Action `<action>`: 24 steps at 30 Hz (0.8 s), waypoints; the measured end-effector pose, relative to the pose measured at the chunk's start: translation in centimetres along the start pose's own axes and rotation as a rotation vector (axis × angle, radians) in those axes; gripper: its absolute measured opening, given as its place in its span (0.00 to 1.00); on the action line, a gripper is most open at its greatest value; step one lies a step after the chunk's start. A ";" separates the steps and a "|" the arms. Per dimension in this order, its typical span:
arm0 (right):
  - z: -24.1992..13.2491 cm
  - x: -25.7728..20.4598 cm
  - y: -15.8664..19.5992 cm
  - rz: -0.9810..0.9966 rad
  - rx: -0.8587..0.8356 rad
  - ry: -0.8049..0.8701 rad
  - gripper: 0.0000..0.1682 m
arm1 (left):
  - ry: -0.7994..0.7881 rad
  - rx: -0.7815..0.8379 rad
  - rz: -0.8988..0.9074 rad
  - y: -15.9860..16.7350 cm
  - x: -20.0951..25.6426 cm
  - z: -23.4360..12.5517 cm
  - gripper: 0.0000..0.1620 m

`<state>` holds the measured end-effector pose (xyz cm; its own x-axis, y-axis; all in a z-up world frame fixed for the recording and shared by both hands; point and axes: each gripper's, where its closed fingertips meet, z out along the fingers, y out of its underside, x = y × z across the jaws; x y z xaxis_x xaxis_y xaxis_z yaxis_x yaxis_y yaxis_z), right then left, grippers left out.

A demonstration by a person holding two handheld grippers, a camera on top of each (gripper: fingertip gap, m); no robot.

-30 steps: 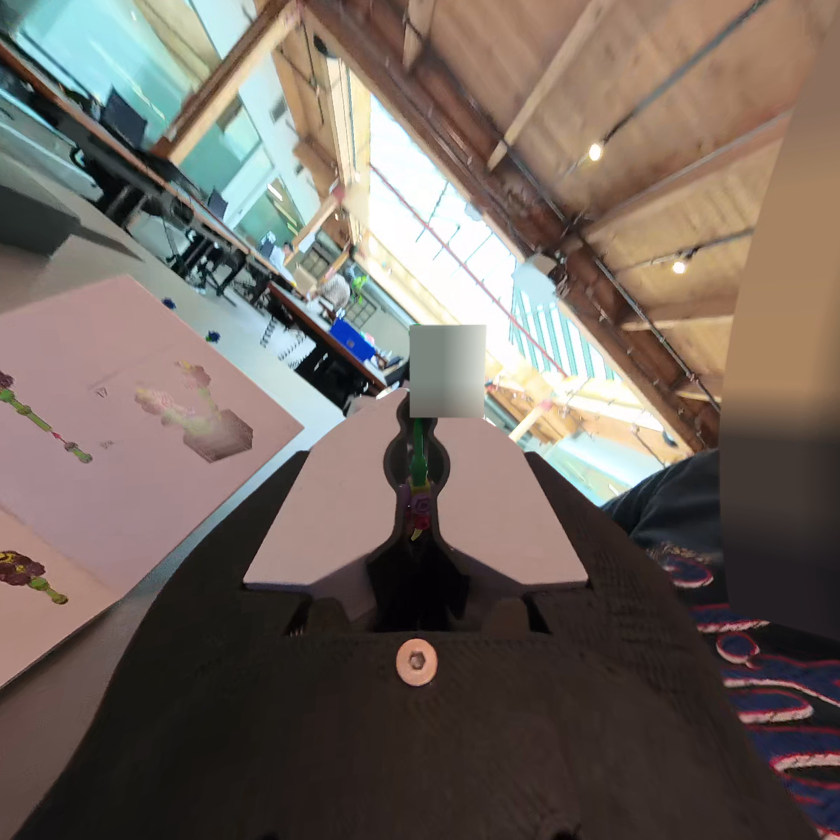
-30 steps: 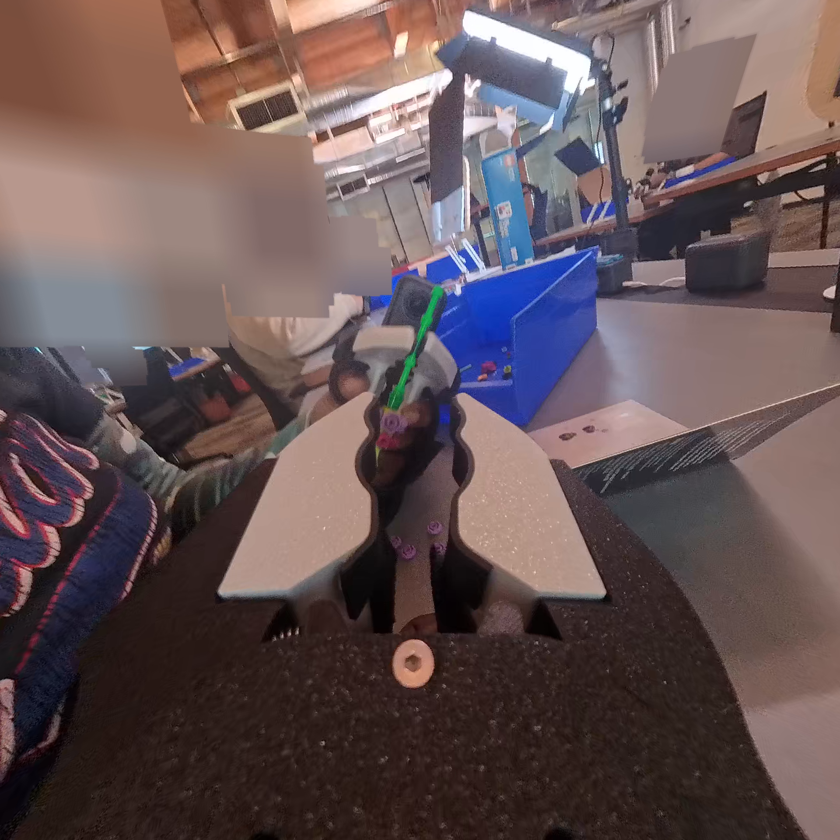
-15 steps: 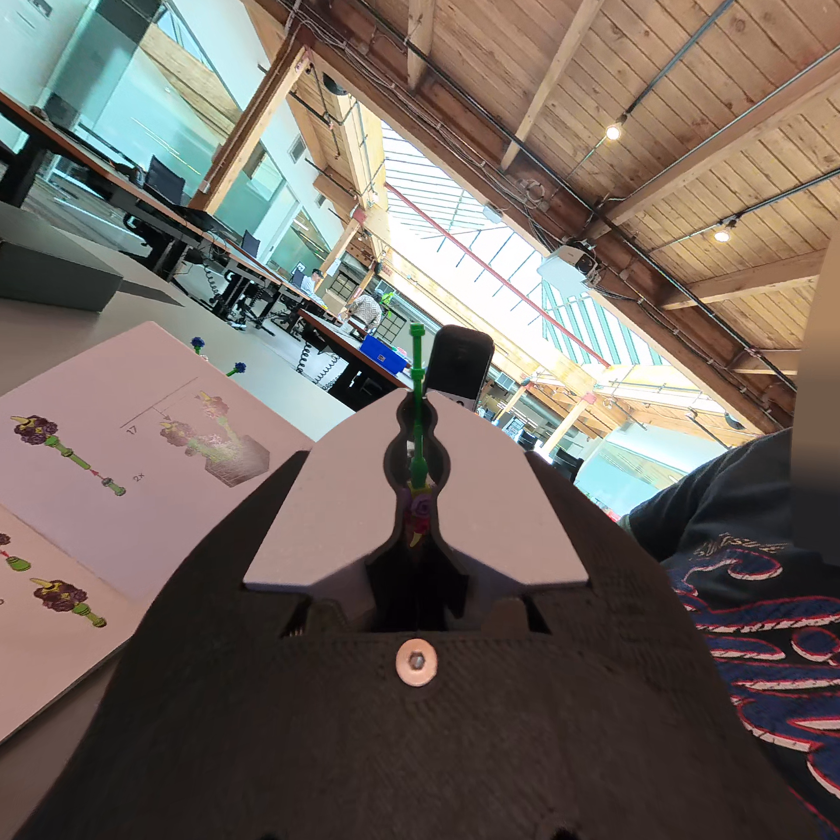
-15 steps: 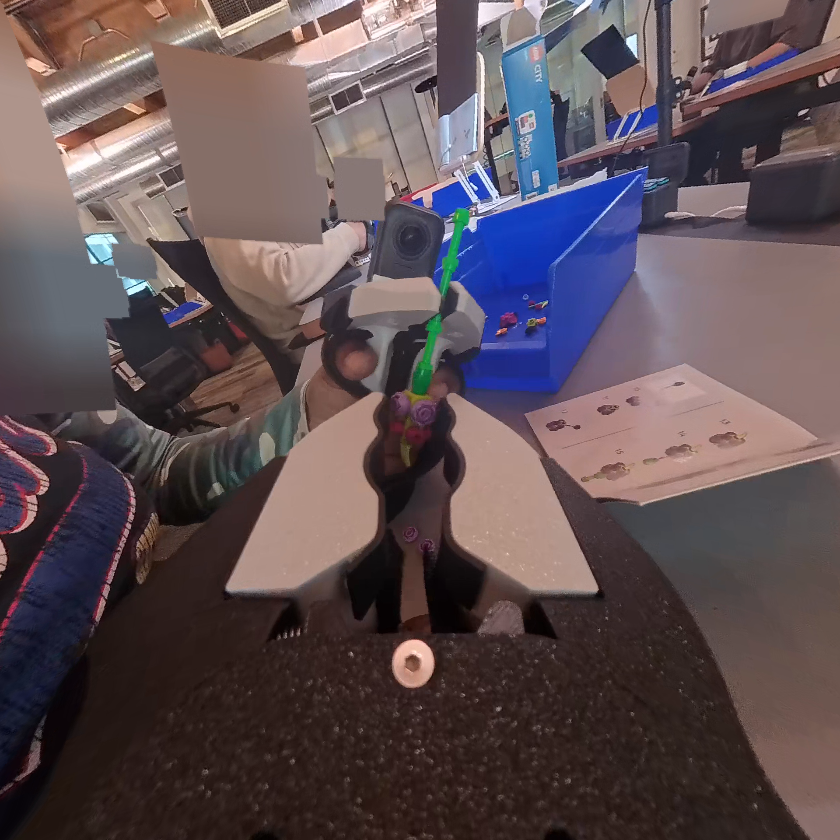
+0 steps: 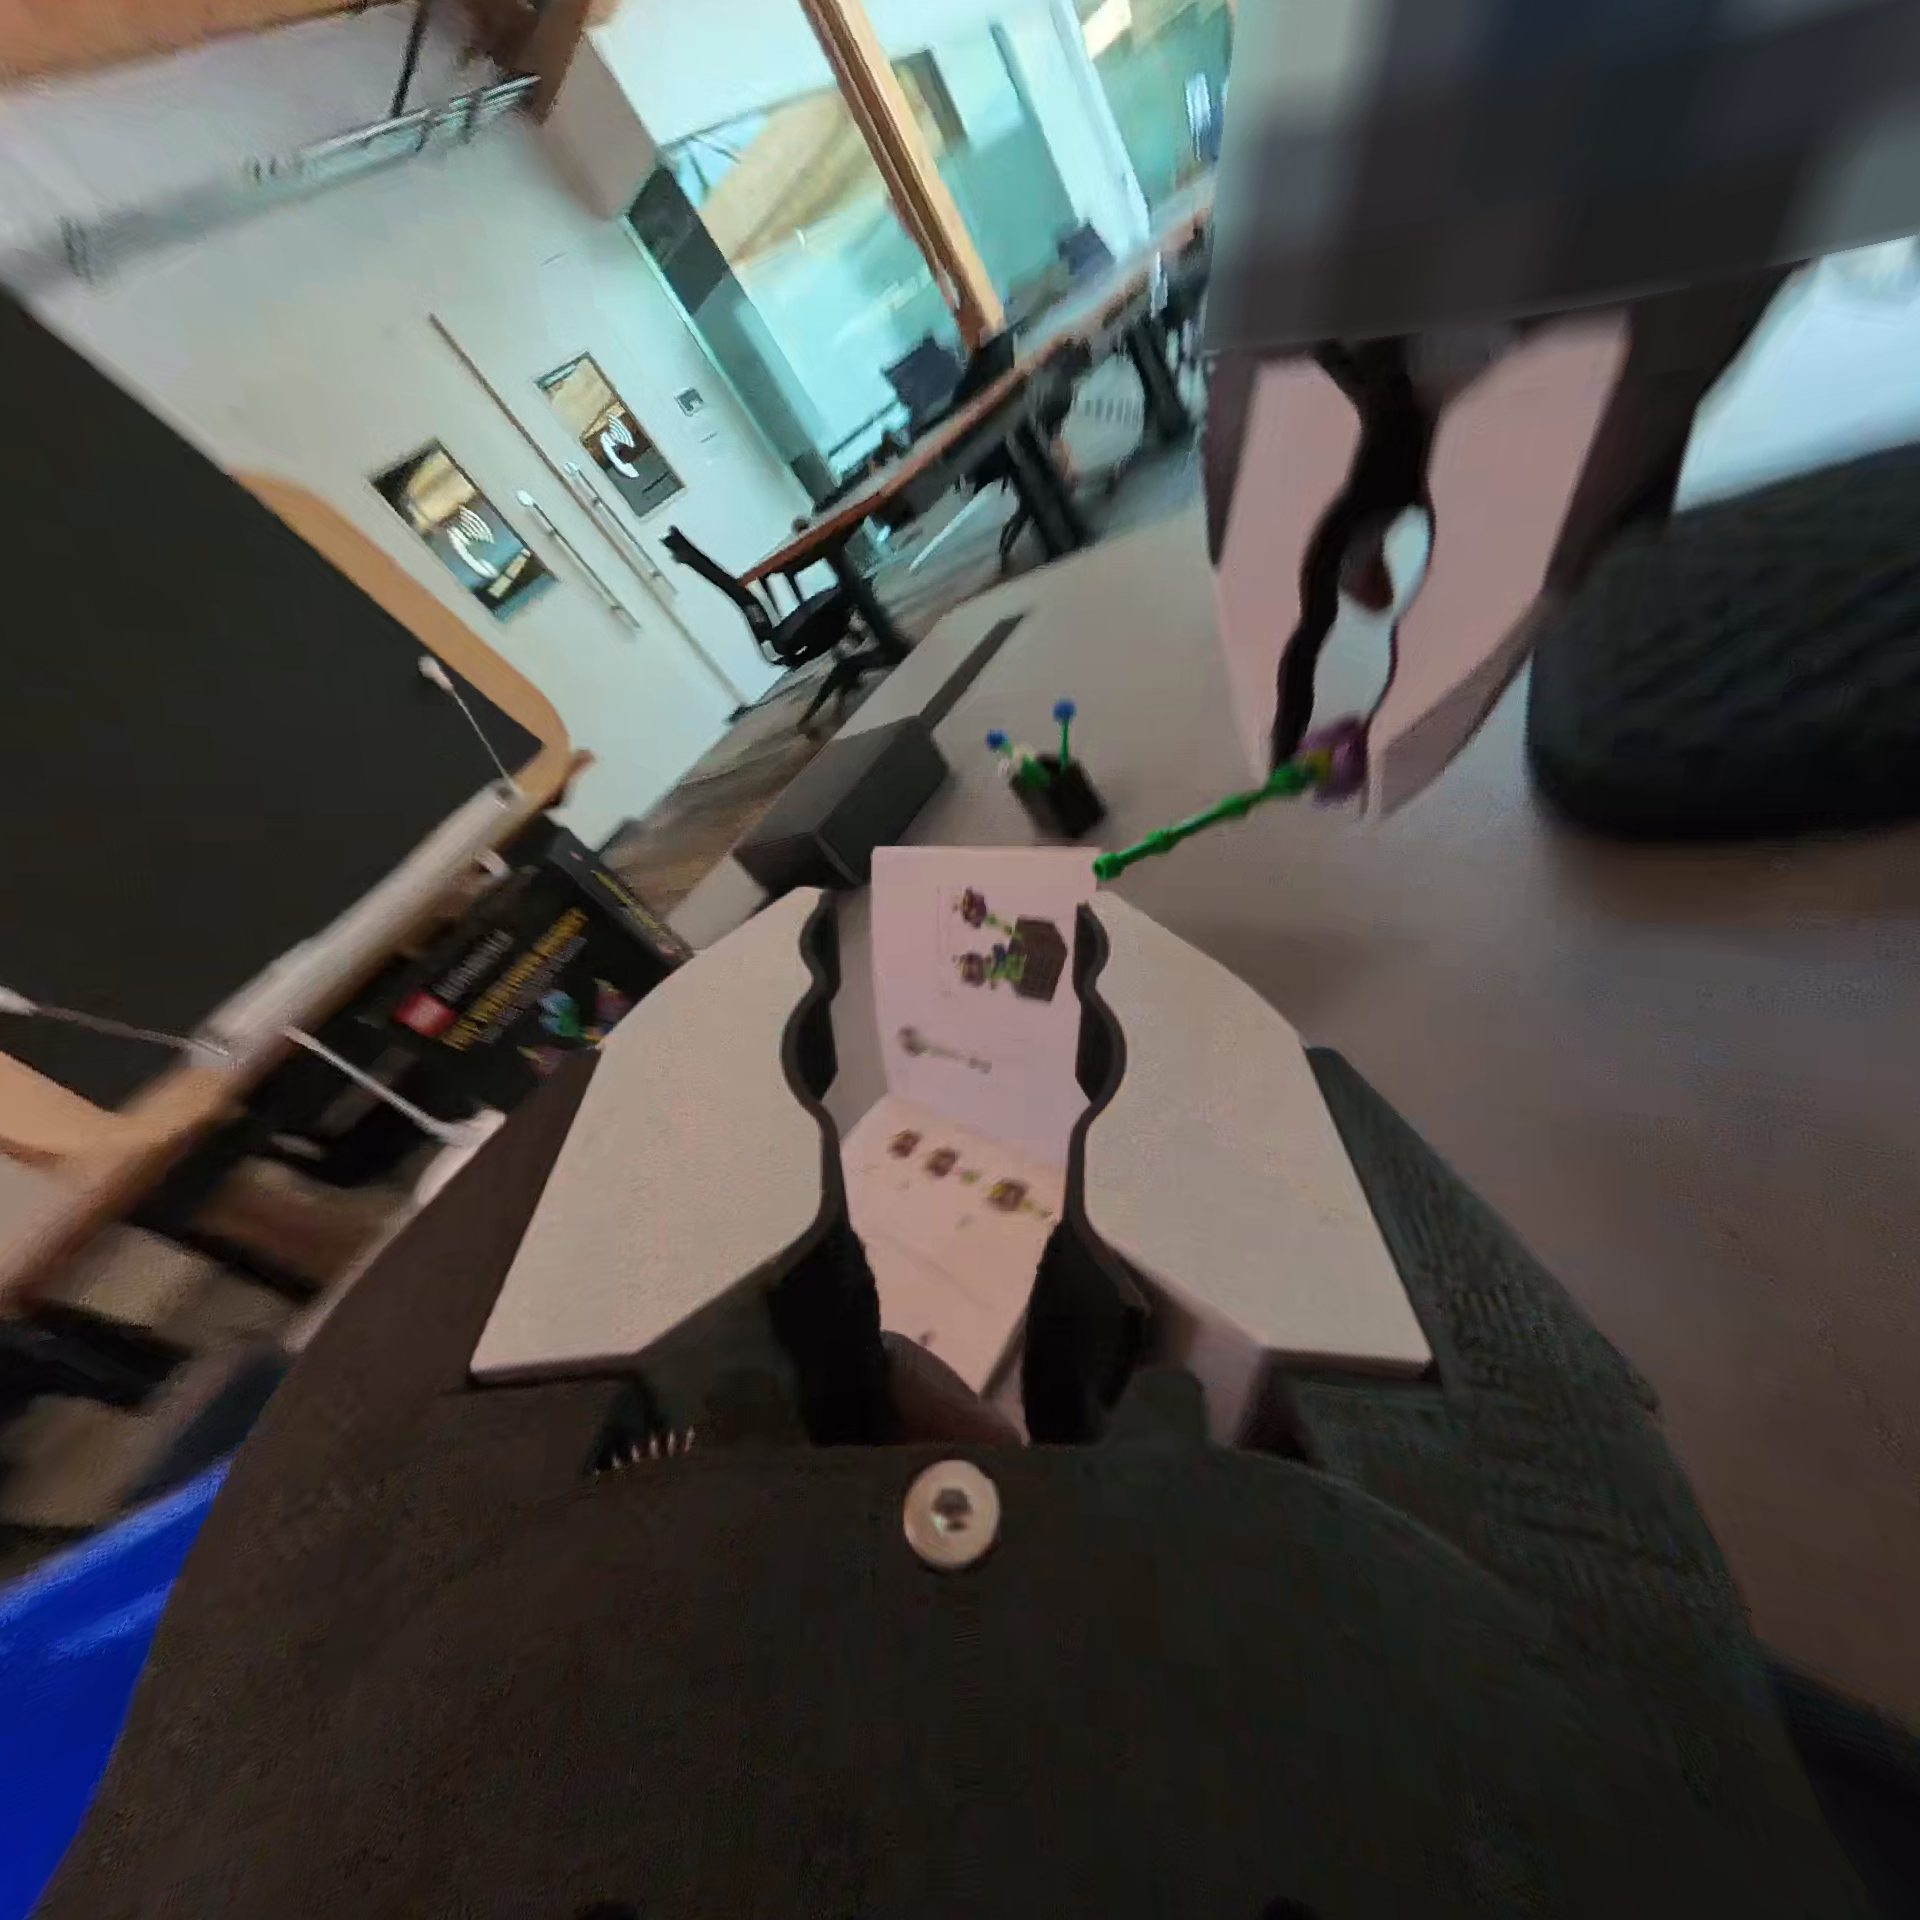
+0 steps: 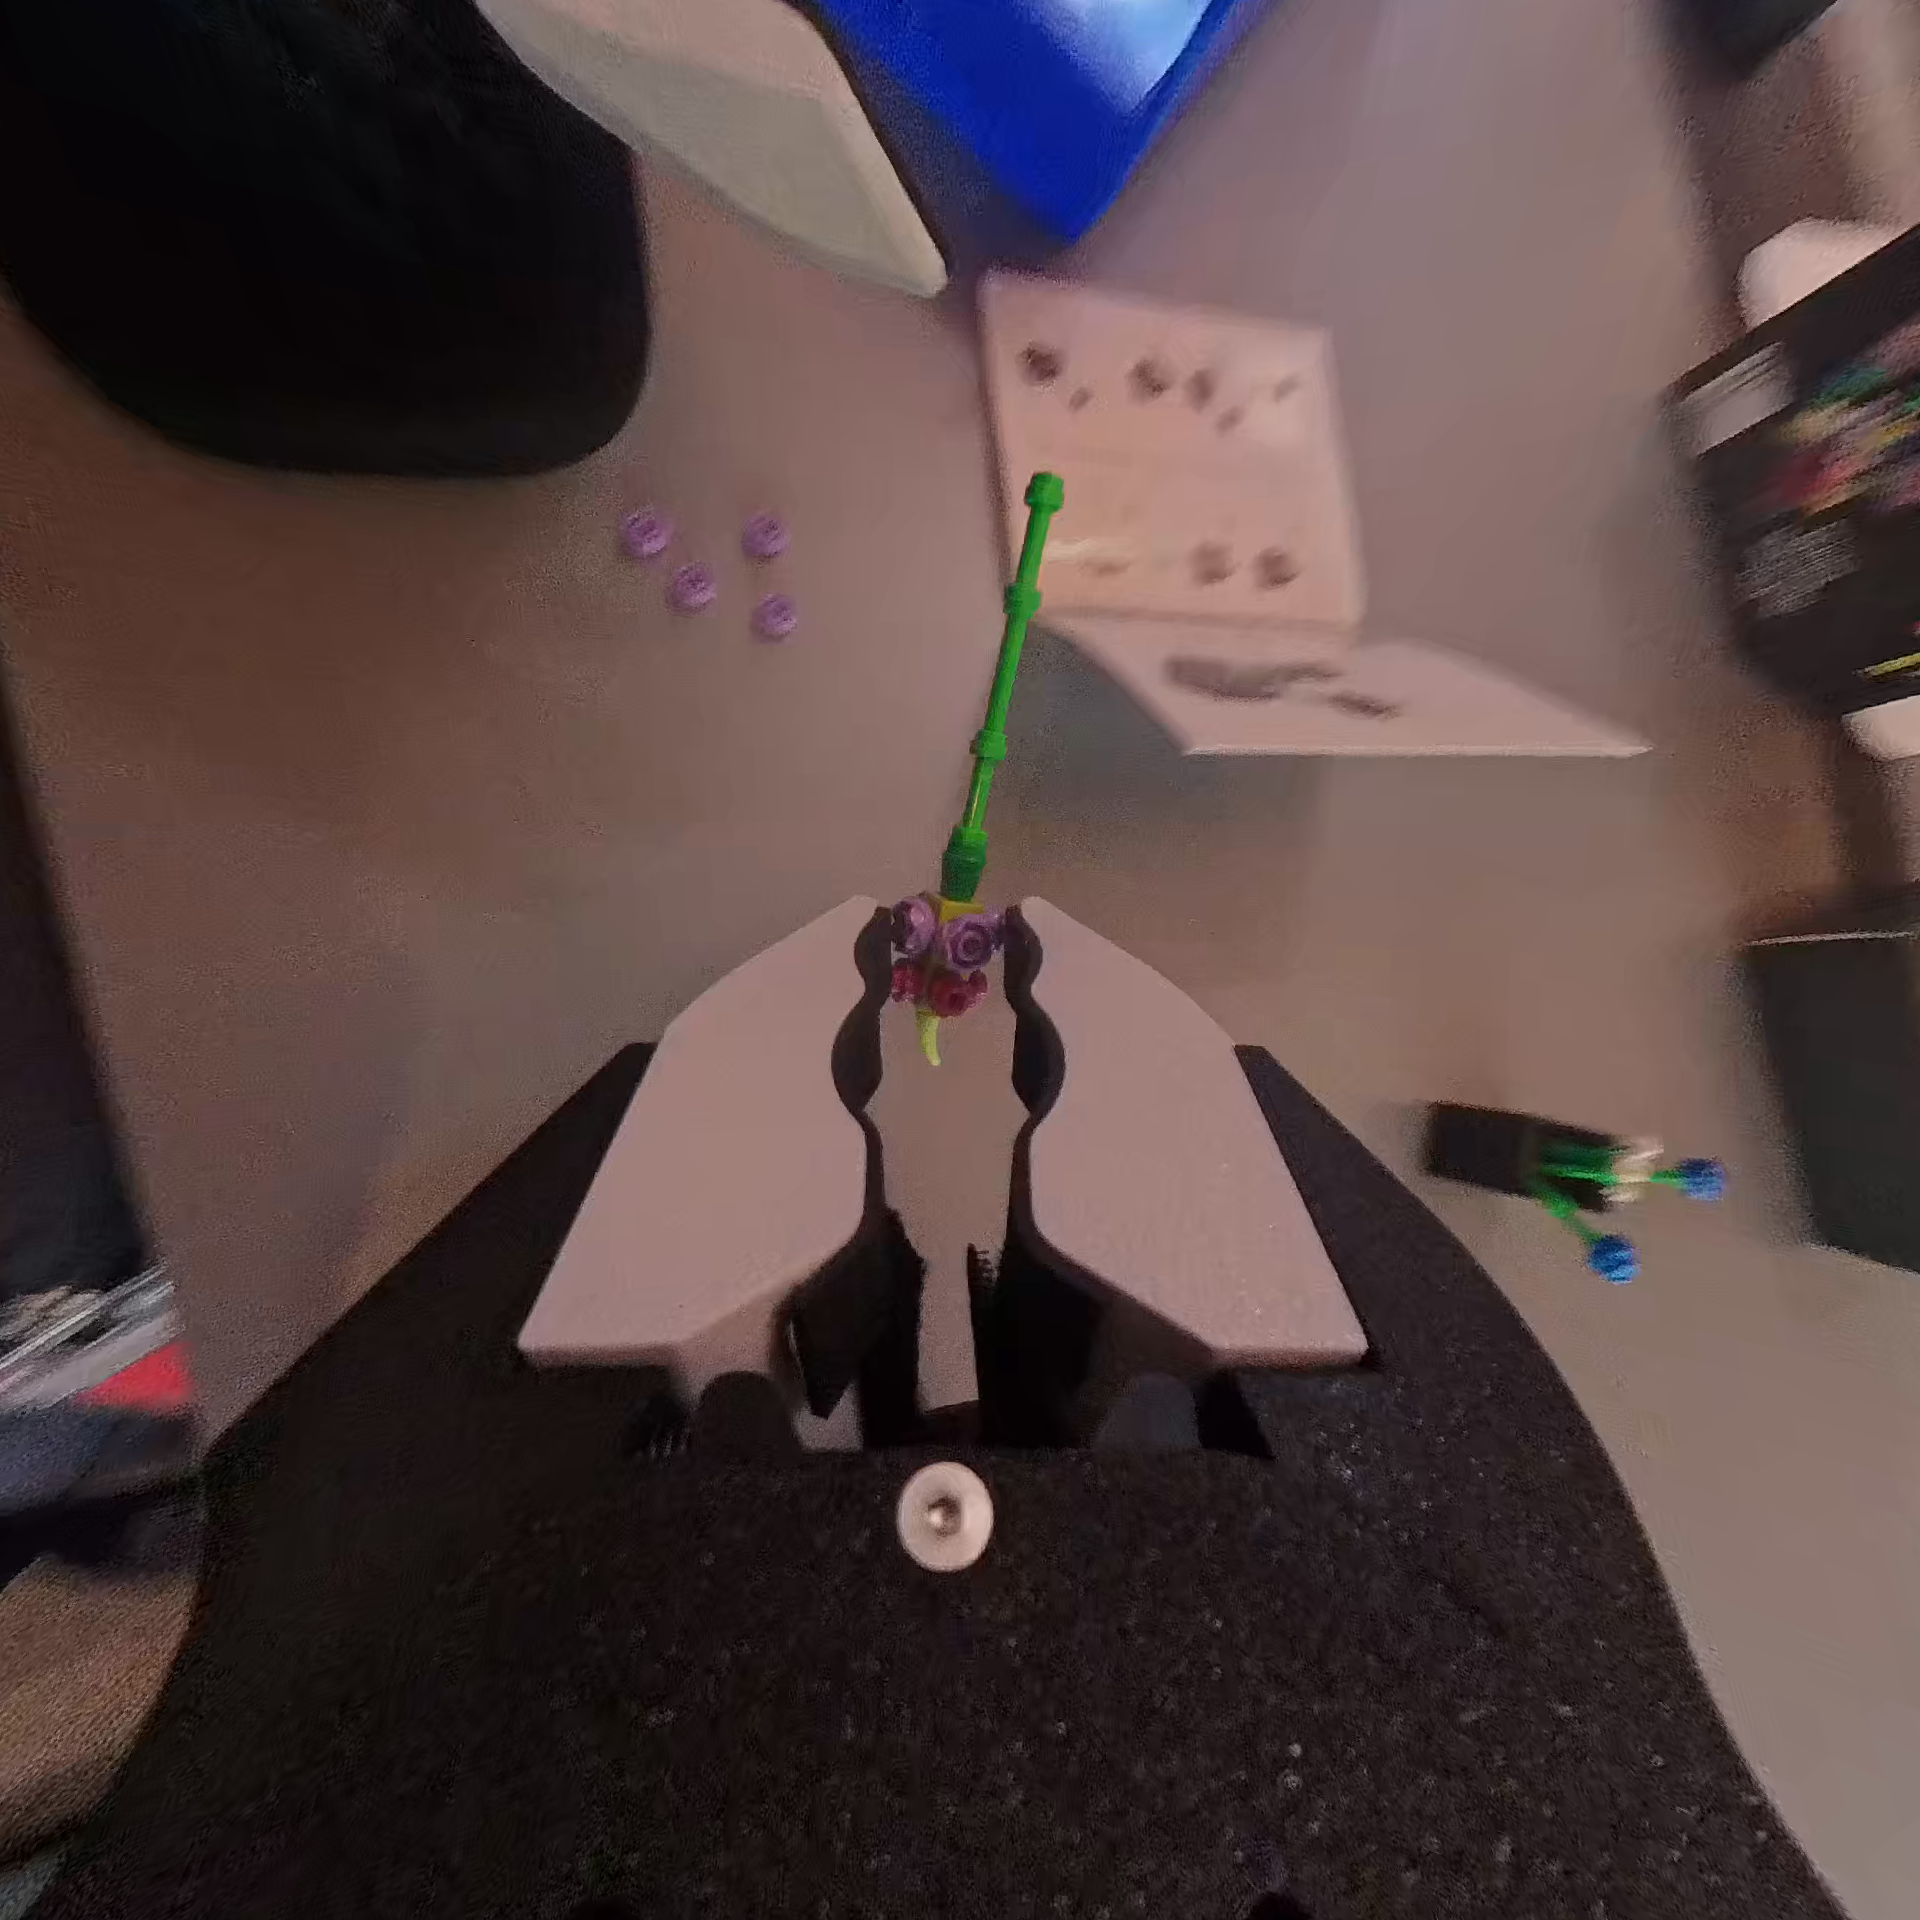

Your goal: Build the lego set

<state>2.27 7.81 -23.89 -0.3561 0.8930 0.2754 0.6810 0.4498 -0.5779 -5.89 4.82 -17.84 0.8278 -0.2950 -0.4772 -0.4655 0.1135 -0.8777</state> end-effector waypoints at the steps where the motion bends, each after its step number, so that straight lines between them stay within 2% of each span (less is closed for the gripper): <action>1: -0.2 -0.7 0.3 0.029 -0.032 -0.061 0.12 | -0.006 -0.060 0.166 0.3 0.8 0.1 0.26; 4: -0.7 -1.8 0.3 0.120 -0.076 -0.196 0.12 | 0.029 -0.194 0.580 1.2 3.2 0.8 0.24; 6: -0.9 -2.0 0.6 0.145 -0.131 -0.238 0.12 | 0.032 -0.230 0.759 1.5 4.2 1.5 0.22; 11: -1.0 -3.0 0.5 0.142 -0.210 -0.311 0.12 | 0.058 -0.218 0.894 1.3 6.0 2.7 0.18; 15: -1.4 -3.3 -0.3 0.144 -0.183 -0.345 0.13 | 0.066 -0.262 0.905 2.0 6.2 3.0 0.04; 17: -1.8 -3.0 -1.1 0.150 -0.123 -0.343 0.13 | 0.057 -0.251 0.816 1.8 5.9 3.0 0.03; 19: -2.9 -2.4 -2.7 0.183 0.008 -0.338 0.26 | 0.075 -0.206 0.612 1.5 5.8 2.9 0.03; 21: -4.4 -1.3 -4.7 0.200 0.186 -0.307 0.34 | 0.105 -0.128 0.325 1.0 5.5 3.0 0.03; 24: -7.1 0.7 -7.9 0.245 0.584 -0.227 0.35 | 0.197 0.020 -0.169 -0.5 4.8 3.0 0.03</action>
<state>1.20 4.99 -13.64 -0.4049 0.9131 -0.0481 0.3241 0.0942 -0.9413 -0.74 6.16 -19.80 0.8158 -0.4898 -0.3074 -0.3176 0.0649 -0.9460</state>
